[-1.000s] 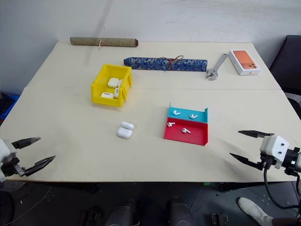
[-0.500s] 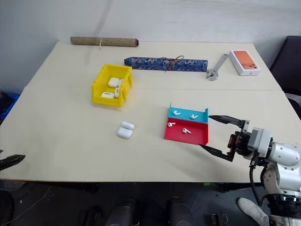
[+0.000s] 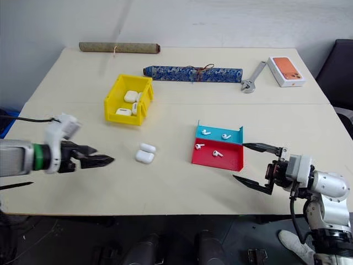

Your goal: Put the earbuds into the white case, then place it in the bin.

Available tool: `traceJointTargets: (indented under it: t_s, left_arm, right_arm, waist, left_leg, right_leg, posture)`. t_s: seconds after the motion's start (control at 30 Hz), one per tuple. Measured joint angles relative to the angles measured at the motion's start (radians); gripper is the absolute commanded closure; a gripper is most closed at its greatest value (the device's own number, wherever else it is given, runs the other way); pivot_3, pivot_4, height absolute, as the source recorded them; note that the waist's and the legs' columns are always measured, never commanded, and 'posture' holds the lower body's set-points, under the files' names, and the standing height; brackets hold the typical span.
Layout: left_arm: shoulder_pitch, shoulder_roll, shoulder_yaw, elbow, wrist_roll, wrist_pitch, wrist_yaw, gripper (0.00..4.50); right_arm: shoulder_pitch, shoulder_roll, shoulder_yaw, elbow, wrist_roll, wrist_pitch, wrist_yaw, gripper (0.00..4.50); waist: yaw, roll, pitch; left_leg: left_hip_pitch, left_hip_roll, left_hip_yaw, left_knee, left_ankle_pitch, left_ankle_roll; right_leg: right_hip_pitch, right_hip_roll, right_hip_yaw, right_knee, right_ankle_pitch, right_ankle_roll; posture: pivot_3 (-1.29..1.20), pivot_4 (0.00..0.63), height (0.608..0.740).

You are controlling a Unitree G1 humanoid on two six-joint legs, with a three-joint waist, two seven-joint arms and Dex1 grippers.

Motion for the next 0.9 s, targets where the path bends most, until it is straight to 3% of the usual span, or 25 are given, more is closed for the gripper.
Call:
traceJointTargets:
  t_s: [0.27, 0.5, 0.9]
  left_arm:
    - [-0.066, -0.277, -0.061, 0.041, -0.125, 0.003, 0.381, 0.00]
    - [-0.109, -0.433, -0.120, 0.039, -0.056, 0.005, 0.596, 0.00]
    - [-0.111, -0.439, -0.241, 0.044, 0.047, 0.002, 0.632, 0.00]
  right_arm:
    - [0.054, 0.003, 0.001, -0.117, 0.003, 0.056, -0.051, 0.04]
    - [0.101, 0.006, 0.001, -0.176, 0.003, 0.084, -0.102, 0.04]
    - [0.152, 0.013, -0.001, -0.226, 0.002, 0.093, -0.157, 0.04]
  waist:
    - [0.009, -0.002, 0.001]
    - [0.012, -0.002, 0.001]
    - [0.030, -0.003, 0.001]
  left_leg:
    - [0.000, -0.001, -0.001, 0.002, 0.001, 0.000]
    - [0.001, -0.001, -0.001, 0.002, 0.003, -0.002]
    - [0.001, -0.001, 0.000, 0.002, 0.003, -0.004]
  right_leg:
    - [0.002, 0.000, 0.000, 0.000, 0.000, 0.001]
    - [0.002, 0.000, 0.000, 0.001, 0.000, 0.001]
    - [0.002, 0.001, 0.001, 0.000, 0.000, 0.001]
  posture:
    - [0.00, 0.150, 0.740]
    - [0.00, 0.150, 0.740]
    - [0.00, 0.150, 0.740]
